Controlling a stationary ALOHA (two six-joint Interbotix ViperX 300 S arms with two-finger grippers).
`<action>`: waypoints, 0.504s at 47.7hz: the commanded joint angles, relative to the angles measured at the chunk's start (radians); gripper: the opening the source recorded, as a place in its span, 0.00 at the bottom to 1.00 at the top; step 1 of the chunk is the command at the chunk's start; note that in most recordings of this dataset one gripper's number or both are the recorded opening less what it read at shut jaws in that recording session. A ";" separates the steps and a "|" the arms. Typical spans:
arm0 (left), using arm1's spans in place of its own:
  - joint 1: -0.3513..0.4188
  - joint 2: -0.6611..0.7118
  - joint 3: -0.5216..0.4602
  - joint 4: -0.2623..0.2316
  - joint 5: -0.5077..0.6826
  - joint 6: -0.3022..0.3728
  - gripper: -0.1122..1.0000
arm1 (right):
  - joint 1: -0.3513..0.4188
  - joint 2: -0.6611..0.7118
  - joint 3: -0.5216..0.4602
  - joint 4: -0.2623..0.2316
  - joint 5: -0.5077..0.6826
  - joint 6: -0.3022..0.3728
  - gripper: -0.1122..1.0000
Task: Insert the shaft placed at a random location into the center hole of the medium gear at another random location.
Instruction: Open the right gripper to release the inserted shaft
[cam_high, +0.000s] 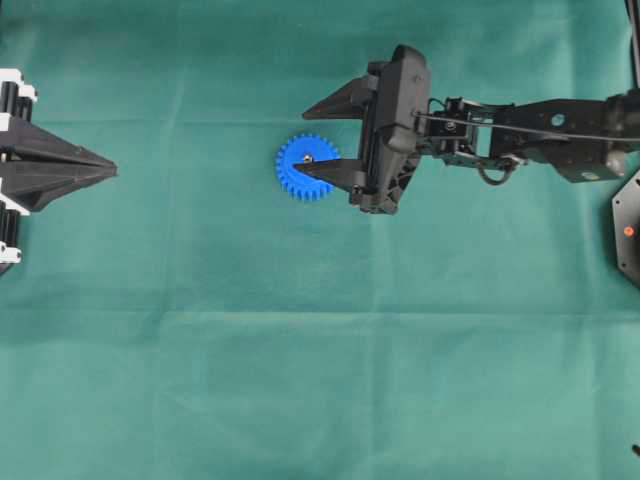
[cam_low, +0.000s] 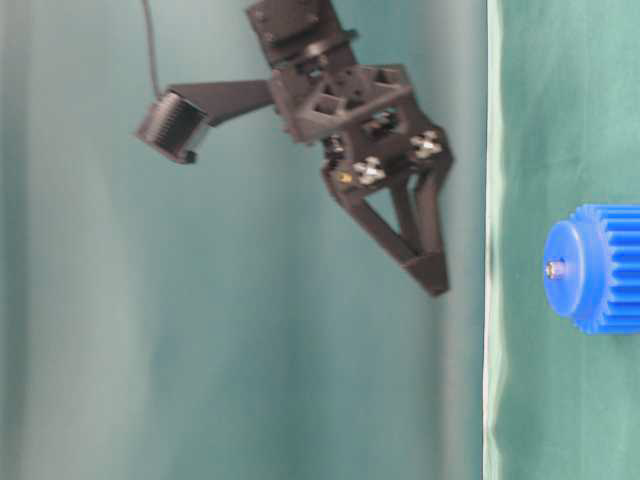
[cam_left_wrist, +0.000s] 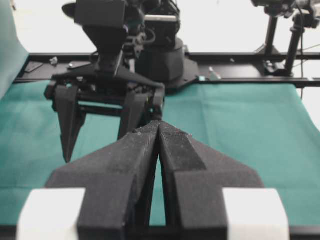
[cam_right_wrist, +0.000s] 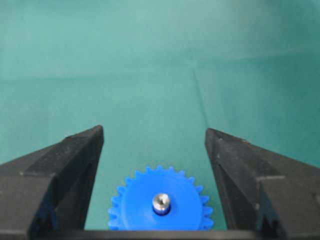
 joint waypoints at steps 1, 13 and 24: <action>0.000 0.005 -0.023 0.002 -0.009 -0.003 0.10 | 0.005 -0.041 -0.009 -0.003 0.008 -0.008 0.83; 0.000 0.005 -0.023 0.002 -0.009 -0.003 0.10 | 0.006 -0.061 0.018 -0.002 0.006 -0.005 0.83; 0.000 0.005 -0.023 0.002 -0.006 -0.005 0.10 | 0.005 -0.156 0.100 0.003 0.005 0.000 0.83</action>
